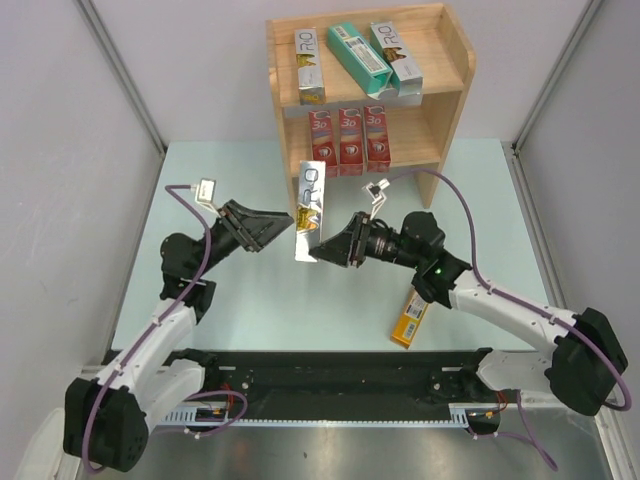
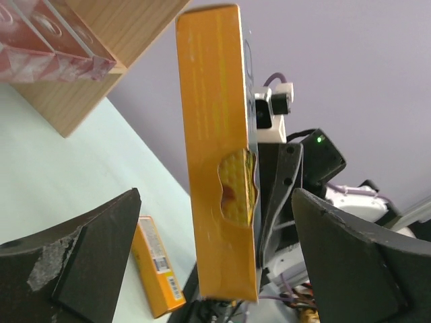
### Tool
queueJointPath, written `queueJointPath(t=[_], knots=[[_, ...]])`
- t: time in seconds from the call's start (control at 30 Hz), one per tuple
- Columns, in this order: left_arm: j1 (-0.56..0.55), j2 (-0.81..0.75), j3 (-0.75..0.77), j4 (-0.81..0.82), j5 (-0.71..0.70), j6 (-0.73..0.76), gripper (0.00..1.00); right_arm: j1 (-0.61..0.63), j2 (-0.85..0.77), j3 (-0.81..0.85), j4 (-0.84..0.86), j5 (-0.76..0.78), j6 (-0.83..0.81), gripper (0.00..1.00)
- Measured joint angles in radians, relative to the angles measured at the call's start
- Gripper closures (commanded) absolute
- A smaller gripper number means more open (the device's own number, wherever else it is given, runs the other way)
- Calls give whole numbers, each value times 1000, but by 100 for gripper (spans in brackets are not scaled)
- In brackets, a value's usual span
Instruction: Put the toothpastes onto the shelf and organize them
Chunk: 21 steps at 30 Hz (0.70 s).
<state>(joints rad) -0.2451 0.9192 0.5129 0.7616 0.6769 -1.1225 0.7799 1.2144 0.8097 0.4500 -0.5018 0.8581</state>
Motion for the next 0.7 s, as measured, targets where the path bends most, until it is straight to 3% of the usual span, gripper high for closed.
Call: queueJointPath(t=[0.43,0.7], knots=[[0,-90,120,-346,-70,251,0,-219,-27,215,-166,-71,-83,73],[0,-89,142,-467,-101,342,0,-336,102,463,-204,-183,-105,73]])
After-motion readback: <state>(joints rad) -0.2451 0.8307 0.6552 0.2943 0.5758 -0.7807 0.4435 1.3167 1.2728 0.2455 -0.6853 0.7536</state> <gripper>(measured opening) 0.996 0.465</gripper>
